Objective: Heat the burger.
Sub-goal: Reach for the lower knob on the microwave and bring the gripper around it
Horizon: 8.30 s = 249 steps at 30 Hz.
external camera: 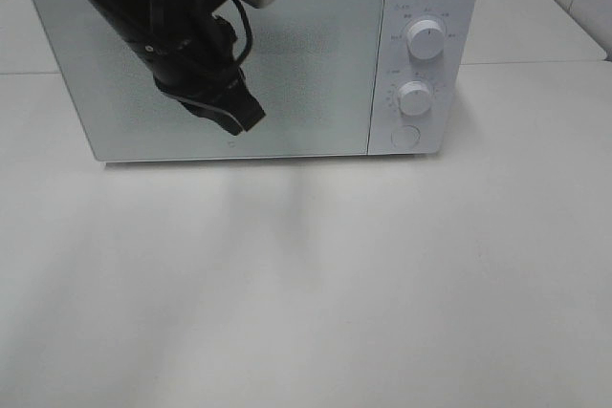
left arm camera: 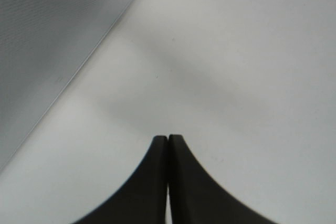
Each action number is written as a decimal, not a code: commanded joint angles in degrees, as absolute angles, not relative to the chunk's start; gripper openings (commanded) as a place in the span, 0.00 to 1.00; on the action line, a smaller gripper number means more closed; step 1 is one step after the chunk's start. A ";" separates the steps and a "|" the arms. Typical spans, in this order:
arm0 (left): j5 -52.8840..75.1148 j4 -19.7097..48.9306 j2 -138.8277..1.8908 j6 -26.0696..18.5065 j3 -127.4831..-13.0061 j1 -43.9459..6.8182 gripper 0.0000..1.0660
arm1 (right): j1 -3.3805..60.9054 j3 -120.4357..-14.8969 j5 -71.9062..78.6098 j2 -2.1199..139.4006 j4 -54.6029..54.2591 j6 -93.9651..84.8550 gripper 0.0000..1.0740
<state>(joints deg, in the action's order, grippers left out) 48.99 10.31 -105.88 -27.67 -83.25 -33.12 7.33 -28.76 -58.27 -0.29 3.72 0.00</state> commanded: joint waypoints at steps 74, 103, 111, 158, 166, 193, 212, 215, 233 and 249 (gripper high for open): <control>65.66 3.32 1.78 -11.23 -31.05 -5.04 0.00 | 7.28 -28.53 -57.30 -1.66 4.18 0.00 0.62; 59.70 3.27 1.49 -10.94 -28.53 -5.04 0.00 | 7.28 -29.91 -40.11 13.12 4.41 -0.34 0.62; 59.70 3.27 1.49 -10.94 -28.53 -5.04 0.00 | 7.28 -29.91 -26.30 24.58 4.41 -0.34 0.62; 59.70 3.27 1.49 -10.94 -28.53 -5.04 0.00 | 13.52 -29.91 42.51 93.28 2.64 0.69 0.62; 59.70 3.27 1.49 -10.94 -28.53 -5.04 0.00 | 23.09 -30.02 51.85 99.18 -10.26 -6.59 0.62; 59.70 3.27 1.43 -10.89 -28.53 -5.04 0.00 | 26.59 -35.12 68.93 113.50 -15.18 -10.08 0.62; 59.70 3.27 1.43 -10.83 -28.53 -5.04 0.00 | 26.59 -39.25 70.36 118.03 -16.96 -10.89 0.62; 59.70 3.27 1.43 -10.83 -28.53 -5.04 0.00 | 26.59 -39.25 71.16 119.23 -17.93 -10.89 0.62; 59.70 3.27 1.43 -10.83 -28.53 -5.04 0.00 | 26.59 -39.25 74.94 119.40 -13.87 -10.89 0.62; 59.70 3.27 1.43 -10.83 -28.53 -5.04 0.00 | 26.59 -39.25 77.52 119.12 -13.92 -10.89 0.59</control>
<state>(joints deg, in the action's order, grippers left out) 60.56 3.32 0.29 -11.12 -28.65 -5.16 26.59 -38.56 69.10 119.69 -14.38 -10.03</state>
